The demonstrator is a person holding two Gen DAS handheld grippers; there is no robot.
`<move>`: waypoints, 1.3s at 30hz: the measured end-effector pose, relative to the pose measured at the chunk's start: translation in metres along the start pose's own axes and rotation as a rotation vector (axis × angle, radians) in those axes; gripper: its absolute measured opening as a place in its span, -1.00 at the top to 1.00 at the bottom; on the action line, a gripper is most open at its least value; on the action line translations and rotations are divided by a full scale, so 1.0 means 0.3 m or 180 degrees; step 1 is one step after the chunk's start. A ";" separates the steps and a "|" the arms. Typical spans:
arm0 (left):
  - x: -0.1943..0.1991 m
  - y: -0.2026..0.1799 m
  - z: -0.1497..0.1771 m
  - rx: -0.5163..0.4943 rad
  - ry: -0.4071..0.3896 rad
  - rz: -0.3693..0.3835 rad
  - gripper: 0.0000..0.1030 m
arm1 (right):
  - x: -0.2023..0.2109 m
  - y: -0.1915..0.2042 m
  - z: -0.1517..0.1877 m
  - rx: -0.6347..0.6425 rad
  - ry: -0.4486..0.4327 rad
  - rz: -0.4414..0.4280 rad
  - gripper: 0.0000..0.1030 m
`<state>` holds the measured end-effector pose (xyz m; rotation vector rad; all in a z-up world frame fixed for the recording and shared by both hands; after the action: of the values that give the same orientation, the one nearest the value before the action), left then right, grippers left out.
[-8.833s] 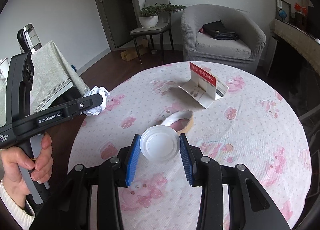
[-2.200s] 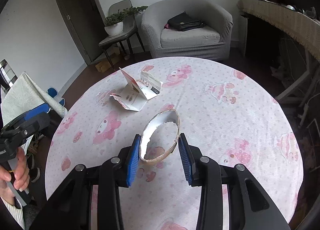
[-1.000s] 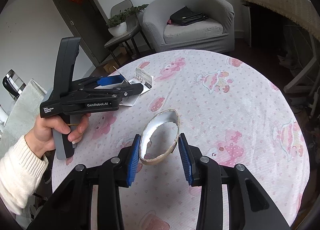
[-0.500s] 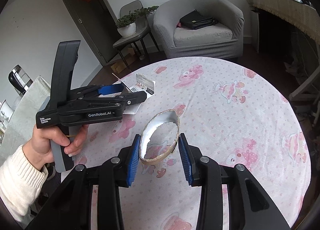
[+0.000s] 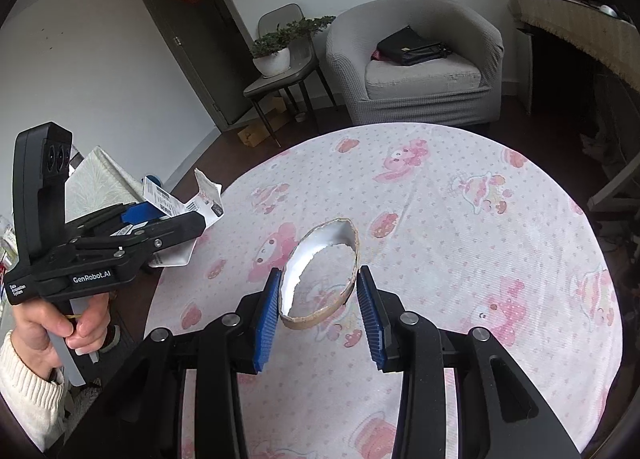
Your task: Collect trash
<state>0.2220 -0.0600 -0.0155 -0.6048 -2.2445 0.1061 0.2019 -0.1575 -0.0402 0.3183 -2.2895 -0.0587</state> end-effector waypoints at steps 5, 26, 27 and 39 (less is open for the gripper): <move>0.092 0.046 0.063 0.0149 -0.0050 -0.0030 -0.50 | -0.005 0.081 -0.017 0.0100 -0.0011 -0.0032 0.25; 0.361 0.386 0.246 0.0530 -0.0518 -0.0132 -0.50 | -0.097 0.545 -0.039 0.1016 -0.0148 0.0116 0.25; 0.364 0.402 0.258 0.0544 -0.0532 -0.0145 -0.50 | -0.087 0.533 -0.041 0.0983 -0.0187 0.0130 0.20; 0.397 0.569 0.373 0.0832 -0.0479 -0.0193 -0.50 | -0.148 0.435 0.060 0.1141 0.0096 0.0284 -0.45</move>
<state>0.1396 0.1580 -0.0557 -0.3985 -2.3400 0.4195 0.1900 -0.0214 -0.0657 0.3962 -2.2752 0.4031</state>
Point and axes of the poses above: each gripper's, at about its wrist camera, not at the fingertips, and x roughly against the way its jaws point, y to its left, z to its underside, the point moved 4 cm from there along -x, roughly the way its jaws point, and after that the axes turned 15 degrees about z, right-handed, at the moved point
